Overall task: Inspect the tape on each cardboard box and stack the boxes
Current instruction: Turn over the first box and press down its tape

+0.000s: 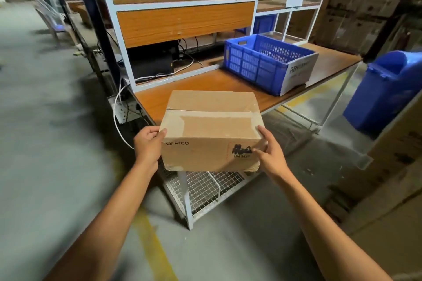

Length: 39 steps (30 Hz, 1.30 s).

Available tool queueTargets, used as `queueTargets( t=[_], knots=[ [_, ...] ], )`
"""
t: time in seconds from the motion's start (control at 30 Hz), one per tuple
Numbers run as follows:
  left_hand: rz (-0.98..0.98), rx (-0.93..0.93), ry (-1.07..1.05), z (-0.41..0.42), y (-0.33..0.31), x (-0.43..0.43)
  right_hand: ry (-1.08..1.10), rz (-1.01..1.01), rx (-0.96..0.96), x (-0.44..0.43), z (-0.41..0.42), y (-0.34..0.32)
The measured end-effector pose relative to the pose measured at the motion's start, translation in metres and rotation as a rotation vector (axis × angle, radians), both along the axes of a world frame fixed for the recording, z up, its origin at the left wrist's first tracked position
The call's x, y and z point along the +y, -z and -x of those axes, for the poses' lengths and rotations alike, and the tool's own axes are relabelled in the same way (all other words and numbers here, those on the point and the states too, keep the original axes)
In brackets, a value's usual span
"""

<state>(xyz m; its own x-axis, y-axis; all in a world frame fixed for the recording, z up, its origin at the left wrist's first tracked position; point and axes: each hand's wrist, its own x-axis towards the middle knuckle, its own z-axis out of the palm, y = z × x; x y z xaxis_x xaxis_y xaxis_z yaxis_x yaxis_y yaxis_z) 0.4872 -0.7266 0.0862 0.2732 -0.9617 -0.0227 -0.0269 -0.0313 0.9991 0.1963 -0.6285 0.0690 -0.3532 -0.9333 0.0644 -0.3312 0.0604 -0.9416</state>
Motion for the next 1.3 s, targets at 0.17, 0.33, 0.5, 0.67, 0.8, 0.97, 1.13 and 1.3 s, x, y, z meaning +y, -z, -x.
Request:
queueTargets(
  t=[0.17, 0.33, 0.5, 0.67, 0.8, 0.97, 1.13, 1.3],
  knots=[
    [0.026, -0.044, -0.023, -0.001, 0.016, -0.048, -0.045, -0.060, 0.147, -0.061, 0.002, 0.007],
    [0.063, -0.087, -0.039, 0.013, 0.036, -0.102, -0.026, -0.023, 0.218, -0.133, 0.018, 0.021],
    [0.098, -0.273, -0.047, 0.031, 0.044, -0.177, -0.035, -0.018, 0.286, -0.213, 0.037, 0.023],
    [0.152, -0.458, 0.031, 0.050, 0.044, -0.236, -0.020, 0.079, 0.571, -0.273, 0.051, 0.029],
    [0.285, -0.818, -0.077, 0.053, 0.052, -0.272, -0.102, 0.147, 0.764, -0.311, 0.054, 0.041],
    [0.490, -1.083, 0.006, 0.046, 0.055, -0.291, -0.173, 0.147, 0.879, -0.344, 0.056, 0.033],
    [0.360, -1.008, 0.173, 0.050, 0.049, -0.311, -0.235, 0.172, 0.909, -0.376, 0.050, 0.019],
    [0.302, -1.197, 0.370, 0.038, 0.047, -0.350, -0.170, 0.113, 1.001, -0.378, 0.028, 0.014]
  ],
)
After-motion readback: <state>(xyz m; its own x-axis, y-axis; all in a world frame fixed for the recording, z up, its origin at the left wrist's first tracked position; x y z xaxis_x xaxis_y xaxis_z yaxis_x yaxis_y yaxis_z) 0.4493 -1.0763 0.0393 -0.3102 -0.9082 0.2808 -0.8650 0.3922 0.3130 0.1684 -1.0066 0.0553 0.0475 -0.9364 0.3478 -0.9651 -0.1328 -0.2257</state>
